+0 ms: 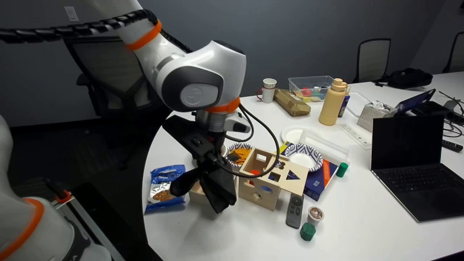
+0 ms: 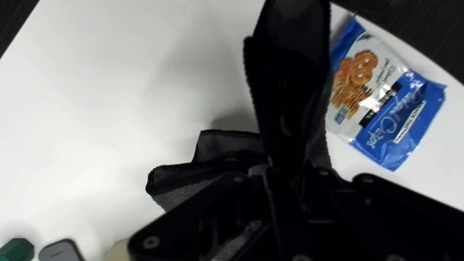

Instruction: Clean the table with the white cloth

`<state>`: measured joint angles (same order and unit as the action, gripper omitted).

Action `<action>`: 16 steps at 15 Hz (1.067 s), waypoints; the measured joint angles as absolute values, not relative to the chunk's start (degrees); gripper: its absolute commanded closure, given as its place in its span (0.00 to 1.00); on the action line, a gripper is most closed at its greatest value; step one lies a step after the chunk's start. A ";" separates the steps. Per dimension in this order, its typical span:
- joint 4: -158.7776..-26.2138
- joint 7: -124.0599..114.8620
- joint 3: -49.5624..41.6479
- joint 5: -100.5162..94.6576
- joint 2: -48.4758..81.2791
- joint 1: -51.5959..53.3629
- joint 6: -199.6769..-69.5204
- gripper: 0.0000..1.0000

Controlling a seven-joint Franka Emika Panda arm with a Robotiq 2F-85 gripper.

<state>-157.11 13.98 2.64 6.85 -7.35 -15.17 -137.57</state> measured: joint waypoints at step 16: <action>-157.46 22.95 2.63 23.64 -9.28 8.41 -127.25 0.97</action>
